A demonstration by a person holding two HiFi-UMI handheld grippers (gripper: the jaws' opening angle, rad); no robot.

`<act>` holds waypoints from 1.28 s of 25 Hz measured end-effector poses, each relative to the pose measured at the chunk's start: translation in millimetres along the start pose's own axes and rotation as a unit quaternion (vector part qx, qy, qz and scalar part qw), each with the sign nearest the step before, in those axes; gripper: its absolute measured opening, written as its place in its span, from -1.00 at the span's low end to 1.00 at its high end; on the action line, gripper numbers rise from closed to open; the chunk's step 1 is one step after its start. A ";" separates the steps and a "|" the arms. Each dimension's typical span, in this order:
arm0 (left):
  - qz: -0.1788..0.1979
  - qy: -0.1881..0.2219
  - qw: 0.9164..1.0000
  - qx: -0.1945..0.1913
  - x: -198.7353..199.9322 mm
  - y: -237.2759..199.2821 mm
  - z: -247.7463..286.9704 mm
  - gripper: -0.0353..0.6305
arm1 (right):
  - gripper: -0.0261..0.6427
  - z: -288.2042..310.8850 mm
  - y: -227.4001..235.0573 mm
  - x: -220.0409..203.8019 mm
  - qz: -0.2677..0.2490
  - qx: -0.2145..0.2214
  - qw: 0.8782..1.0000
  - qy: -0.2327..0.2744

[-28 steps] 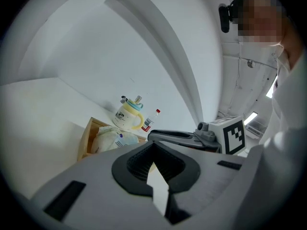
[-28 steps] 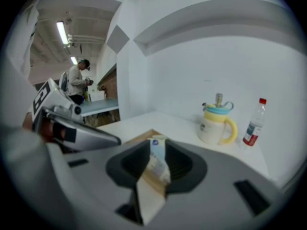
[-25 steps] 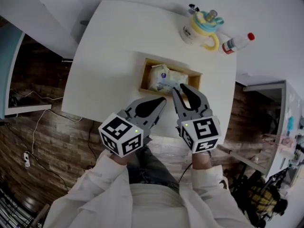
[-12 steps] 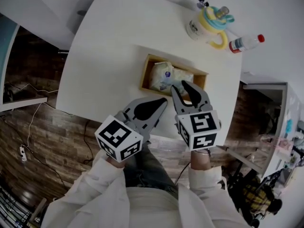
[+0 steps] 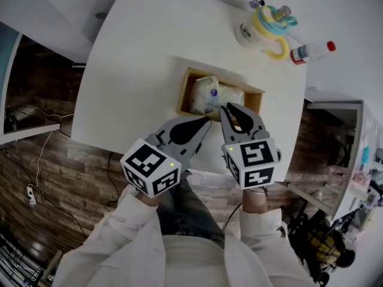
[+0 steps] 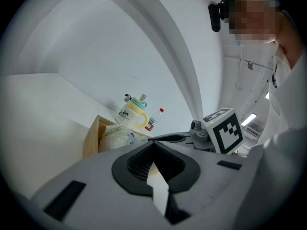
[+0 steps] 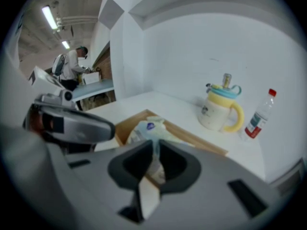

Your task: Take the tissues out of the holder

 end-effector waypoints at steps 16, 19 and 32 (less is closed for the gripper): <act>0.025 0.008 1.000 0.001 14.5 9.6 -12.6 -0.84 | -0.88 -14.2 2.9 -3.0 0.038 -0.022 0.999 0.015; 0.029 0.014 0.999 0.004 19.2 11.4 -15.7 -0.84 | -0.88 -21.2 6.4 5.2 0.044 -0.025 0.998 0.031; 0.079 0.035 0.996 -0.010 49.2 47.0 -10.6 -0.84 | -0.89 -69.5 35.2 37.4 0.049 -0.066 0.992 0.094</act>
Point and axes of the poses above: the fingertips, and each gripper's own axes: z forward along the fingers, y to its right, x out of its top, the point moved 4 cm from there along -z, backward along the fingers, and after that the axes turned 12 degrees about -z, right-handed, at the moved point
